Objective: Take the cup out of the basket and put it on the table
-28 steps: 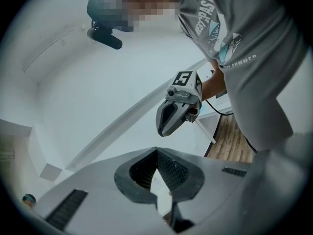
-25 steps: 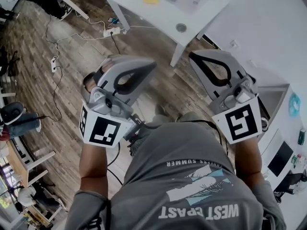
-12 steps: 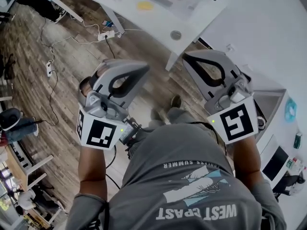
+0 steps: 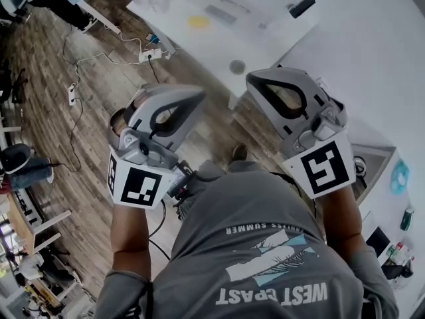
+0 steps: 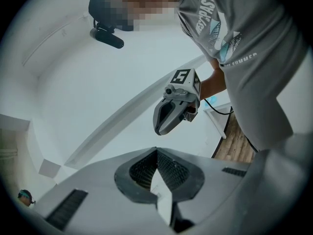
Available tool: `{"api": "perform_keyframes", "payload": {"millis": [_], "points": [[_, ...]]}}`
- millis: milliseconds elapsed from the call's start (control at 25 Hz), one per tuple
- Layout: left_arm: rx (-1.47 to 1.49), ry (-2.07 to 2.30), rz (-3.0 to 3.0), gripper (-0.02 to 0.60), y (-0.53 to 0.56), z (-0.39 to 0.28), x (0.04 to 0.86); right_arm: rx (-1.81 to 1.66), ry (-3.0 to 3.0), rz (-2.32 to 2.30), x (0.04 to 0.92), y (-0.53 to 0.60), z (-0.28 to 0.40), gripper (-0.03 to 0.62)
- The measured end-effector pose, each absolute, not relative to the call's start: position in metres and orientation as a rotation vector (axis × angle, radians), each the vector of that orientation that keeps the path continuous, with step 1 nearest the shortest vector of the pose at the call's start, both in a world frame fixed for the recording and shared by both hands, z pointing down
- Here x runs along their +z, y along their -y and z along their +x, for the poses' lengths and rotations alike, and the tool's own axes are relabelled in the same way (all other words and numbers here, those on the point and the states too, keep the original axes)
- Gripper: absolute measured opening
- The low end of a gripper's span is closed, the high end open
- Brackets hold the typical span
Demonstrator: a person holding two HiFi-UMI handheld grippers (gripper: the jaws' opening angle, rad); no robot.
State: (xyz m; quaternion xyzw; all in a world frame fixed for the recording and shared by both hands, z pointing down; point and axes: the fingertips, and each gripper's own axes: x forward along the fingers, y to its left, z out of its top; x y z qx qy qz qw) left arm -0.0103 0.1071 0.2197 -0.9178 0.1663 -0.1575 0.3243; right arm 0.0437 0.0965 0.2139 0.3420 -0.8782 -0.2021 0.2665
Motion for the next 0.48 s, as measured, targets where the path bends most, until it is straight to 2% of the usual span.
{"api": "perform_keyframes", "payload": {"millis": [480], "points": [[-0.458,-0.439,-2.413,0.008,-0.057,0.01,0.227,-0.536,2.392,0.928,0.219,-0.043,0.066,0.011]]}}
